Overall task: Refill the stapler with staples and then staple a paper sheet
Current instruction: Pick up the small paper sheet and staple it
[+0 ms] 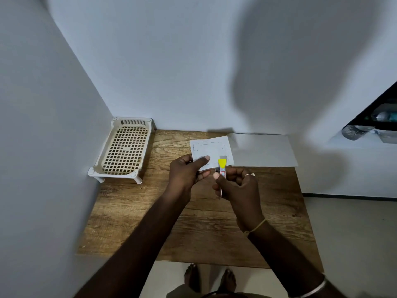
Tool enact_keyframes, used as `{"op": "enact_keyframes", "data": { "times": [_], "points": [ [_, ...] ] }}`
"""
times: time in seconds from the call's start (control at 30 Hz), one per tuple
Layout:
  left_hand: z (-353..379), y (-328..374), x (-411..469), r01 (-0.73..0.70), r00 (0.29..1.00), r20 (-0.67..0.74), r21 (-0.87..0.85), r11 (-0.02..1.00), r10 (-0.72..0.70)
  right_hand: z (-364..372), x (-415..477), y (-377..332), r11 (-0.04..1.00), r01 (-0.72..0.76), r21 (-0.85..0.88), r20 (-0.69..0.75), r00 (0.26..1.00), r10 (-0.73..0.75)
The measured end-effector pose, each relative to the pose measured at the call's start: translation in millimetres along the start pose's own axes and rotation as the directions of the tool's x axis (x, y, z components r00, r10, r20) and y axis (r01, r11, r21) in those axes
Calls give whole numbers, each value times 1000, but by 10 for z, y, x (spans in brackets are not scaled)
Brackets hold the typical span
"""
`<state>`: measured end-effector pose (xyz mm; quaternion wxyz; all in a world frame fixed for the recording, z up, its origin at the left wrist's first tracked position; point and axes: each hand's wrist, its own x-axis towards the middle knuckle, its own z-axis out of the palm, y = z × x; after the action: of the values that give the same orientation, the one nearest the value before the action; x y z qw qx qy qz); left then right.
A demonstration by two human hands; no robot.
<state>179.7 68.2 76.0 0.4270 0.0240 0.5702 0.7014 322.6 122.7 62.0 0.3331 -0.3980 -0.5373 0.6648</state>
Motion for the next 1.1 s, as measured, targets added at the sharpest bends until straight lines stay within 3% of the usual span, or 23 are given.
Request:
{"op": "enact_keyframes", "data": {
  "times": [0.27,0.8,1.0,1.1],
  "points": [
    [-4,-25,4,12,999,34,35,999,-13,-43,27,13,986,-129,102,42,991,125],
    [-29,8,62,6,1000,30,66,998,-8,-124,13,64,991,-131,24,56,990,130],
    [-59,-28,69,5,1000,20,76,997,-6,-239,14,307,973,-22,-230,31,999,30],
    [-68,-47,71,9,1000,16,81,997,-10,-300,72,507,880,116,-461,33,993,-113]
  ]
}}
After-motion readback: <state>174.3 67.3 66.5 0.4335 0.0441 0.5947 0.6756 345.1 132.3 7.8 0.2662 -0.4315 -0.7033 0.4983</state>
